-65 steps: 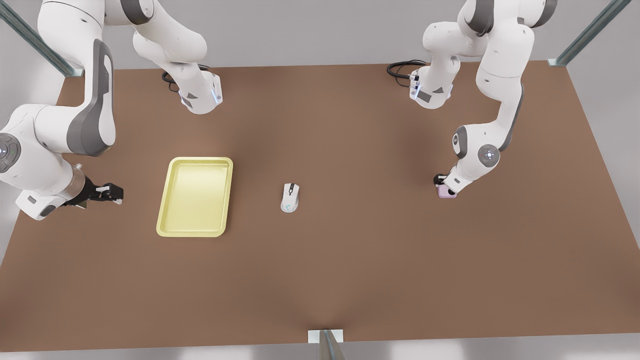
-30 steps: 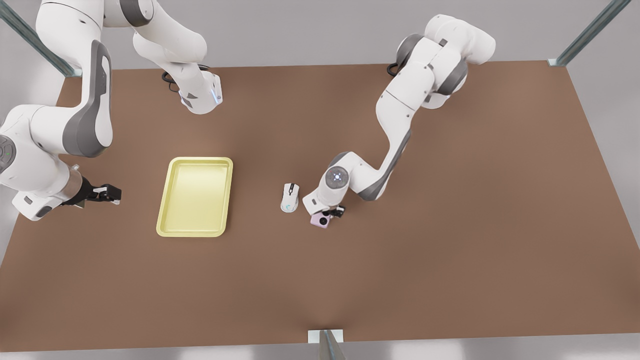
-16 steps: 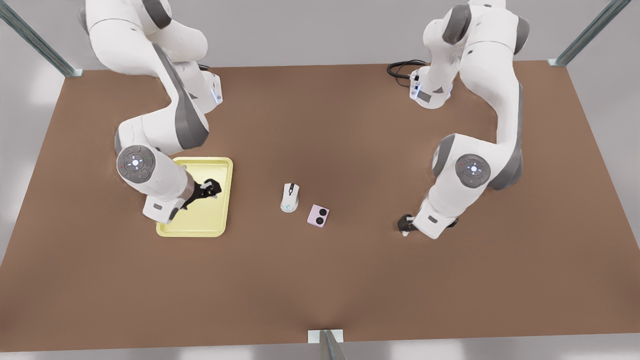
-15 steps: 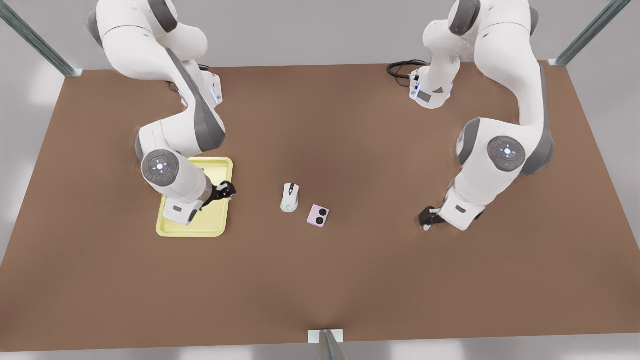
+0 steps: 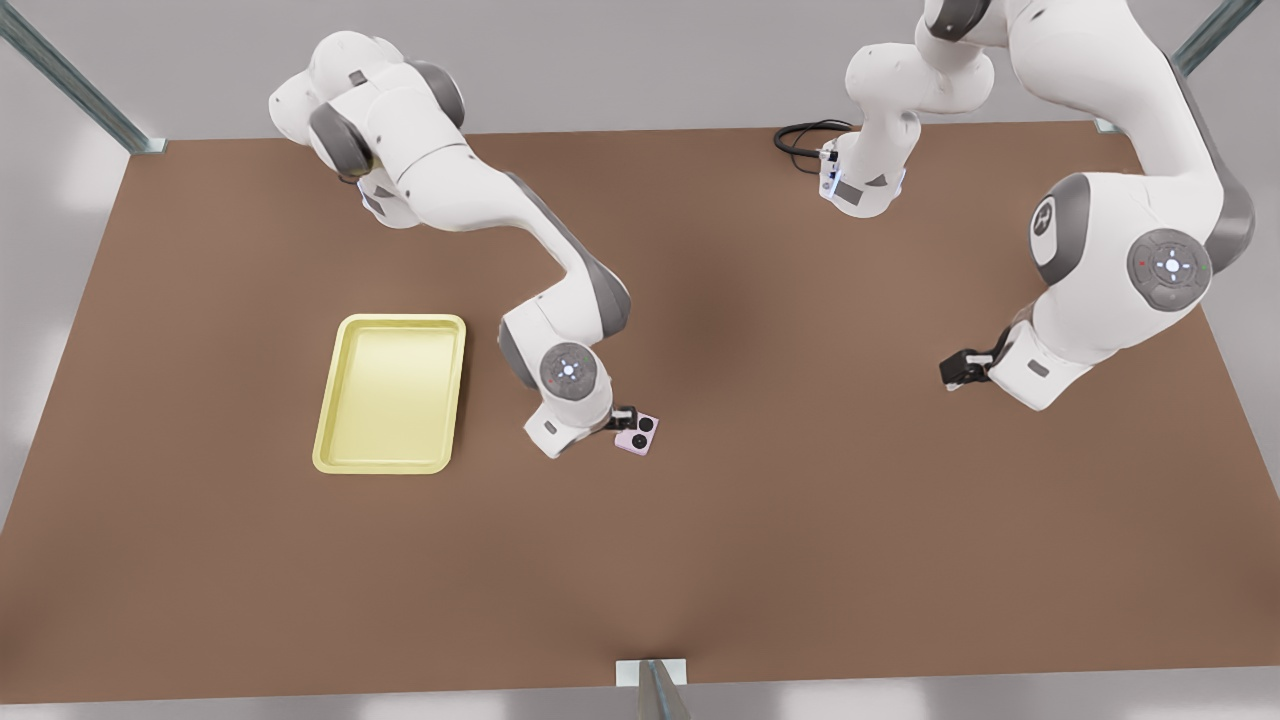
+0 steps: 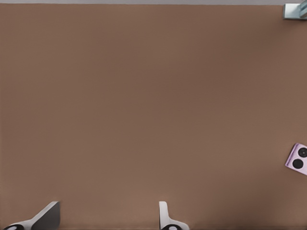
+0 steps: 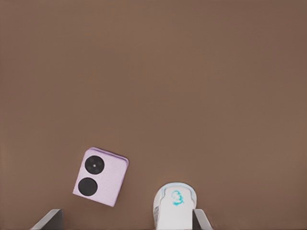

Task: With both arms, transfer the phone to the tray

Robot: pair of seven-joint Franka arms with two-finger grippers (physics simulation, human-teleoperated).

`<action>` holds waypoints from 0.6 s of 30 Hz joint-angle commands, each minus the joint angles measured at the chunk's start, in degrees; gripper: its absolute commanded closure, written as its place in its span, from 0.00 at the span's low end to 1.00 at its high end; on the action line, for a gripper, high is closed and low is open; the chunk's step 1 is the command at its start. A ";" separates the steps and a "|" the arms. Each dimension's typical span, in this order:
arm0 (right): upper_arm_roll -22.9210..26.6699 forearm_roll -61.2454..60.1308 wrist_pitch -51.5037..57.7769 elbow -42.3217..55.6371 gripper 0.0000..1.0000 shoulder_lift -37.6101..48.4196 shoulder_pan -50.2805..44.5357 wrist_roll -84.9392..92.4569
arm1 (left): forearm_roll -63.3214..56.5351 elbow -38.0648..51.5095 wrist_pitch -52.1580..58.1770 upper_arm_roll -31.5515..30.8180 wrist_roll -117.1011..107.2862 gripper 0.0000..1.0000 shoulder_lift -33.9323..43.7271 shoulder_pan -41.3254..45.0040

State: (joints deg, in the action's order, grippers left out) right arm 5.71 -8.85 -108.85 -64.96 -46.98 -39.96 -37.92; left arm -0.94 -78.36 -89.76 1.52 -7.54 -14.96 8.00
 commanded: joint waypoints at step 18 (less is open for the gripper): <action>-1.84 3.05 -9.01 8.98 0.00 -14.19 -1.70 -48.39 | 0.50 0.04 -0.77 0.06 9.74 0.00 -2.53 0.09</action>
State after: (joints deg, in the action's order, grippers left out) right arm 3.87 -6.75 -117.29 -56.00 -61.28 -41.65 -70.11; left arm -0.36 -78.32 -90.00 1.58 -1.36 -17.55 8.09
